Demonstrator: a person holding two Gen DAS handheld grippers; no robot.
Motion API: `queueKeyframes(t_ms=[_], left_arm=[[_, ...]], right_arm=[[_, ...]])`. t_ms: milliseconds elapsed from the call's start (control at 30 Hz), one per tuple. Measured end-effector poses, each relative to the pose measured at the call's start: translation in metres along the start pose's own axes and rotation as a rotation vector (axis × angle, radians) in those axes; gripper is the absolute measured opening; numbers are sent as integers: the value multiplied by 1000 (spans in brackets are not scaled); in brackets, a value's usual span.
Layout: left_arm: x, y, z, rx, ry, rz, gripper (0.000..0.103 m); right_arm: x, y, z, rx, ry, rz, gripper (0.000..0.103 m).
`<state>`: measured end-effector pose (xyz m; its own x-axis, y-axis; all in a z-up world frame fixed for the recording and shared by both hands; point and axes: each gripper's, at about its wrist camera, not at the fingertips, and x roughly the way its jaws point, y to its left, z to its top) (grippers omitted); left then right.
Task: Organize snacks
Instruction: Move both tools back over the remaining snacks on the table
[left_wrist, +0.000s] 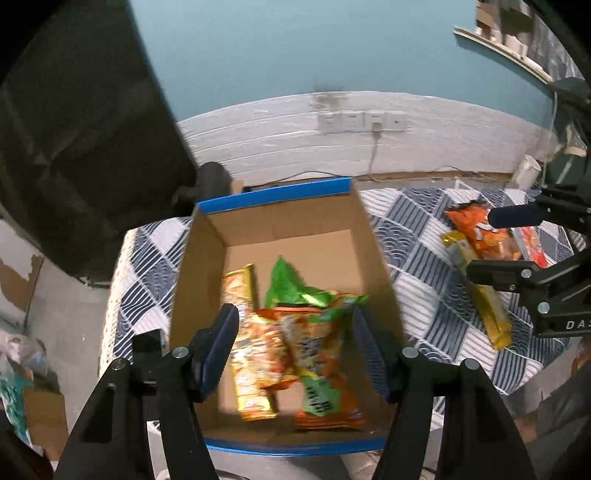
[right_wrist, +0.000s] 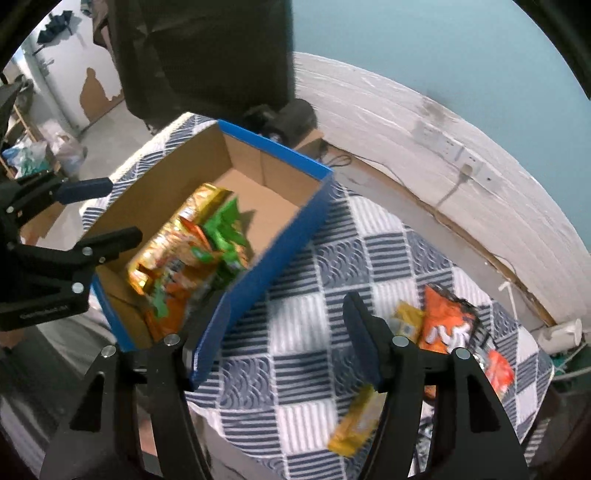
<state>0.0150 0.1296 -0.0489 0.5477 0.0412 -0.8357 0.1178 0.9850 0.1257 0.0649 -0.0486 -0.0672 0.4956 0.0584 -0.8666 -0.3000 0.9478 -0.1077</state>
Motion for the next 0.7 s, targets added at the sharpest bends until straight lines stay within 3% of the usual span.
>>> queueKeyframes(t_ms=[167, 567, 700], left_arm=[[-5, -33, 8, 90, -16, -1, 71], [10, -86, 17, 112, 53, -102, 71], [15, -105, 18, 142, 69, -104, 71]], right_arm=[[-11, -25, -20, 36, -1, -11, 65], [-24, -81, -79, 105, 32, -56, 65], [-26, -95, -96, 119, 40, -78, 65]])
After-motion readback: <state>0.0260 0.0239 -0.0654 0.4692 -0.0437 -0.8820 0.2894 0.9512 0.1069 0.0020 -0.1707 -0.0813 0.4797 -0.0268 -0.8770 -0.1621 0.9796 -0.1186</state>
